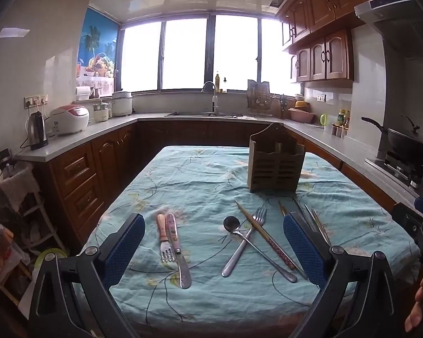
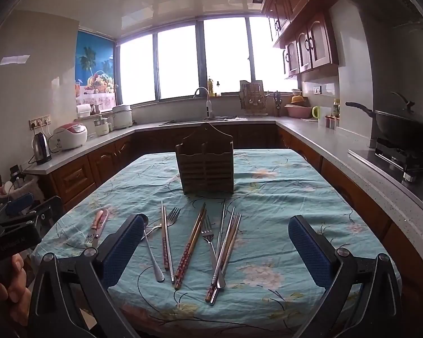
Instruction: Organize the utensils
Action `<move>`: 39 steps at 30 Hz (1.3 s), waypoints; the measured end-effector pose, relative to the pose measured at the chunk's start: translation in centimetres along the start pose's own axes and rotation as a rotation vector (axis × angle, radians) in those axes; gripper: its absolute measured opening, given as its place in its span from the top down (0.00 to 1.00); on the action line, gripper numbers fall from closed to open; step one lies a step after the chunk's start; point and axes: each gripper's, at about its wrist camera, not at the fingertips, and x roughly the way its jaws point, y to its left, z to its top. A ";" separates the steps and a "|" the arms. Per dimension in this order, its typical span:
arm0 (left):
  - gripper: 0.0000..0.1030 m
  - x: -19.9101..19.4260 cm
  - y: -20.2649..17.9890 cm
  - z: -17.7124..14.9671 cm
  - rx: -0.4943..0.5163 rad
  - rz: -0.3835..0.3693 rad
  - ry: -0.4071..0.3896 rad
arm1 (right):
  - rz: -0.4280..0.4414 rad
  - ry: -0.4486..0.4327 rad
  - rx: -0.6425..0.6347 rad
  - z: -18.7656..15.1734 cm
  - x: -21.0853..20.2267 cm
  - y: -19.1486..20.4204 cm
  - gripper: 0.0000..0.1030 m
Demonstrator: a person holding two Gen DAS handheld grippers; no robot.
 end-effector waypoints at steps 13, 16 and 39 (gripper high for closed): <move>0.03 0.0 -0.3 0.7 0.001 0.007 0.005 | 0.008 -0.007 0.008 0.2 -0.1 -0.1 0.00; 0.03 -0.1 -0.3 0.8 0.002 0.008 0.004 | 0.009 -0.009 0.007 0.3 -0.1 0.0 0.00; 0.03 -0.1 -0.5 0.8 0.009 0.010 0.000 | 0.032 -0.007 0.008 0.5 0.1 0.0 0.00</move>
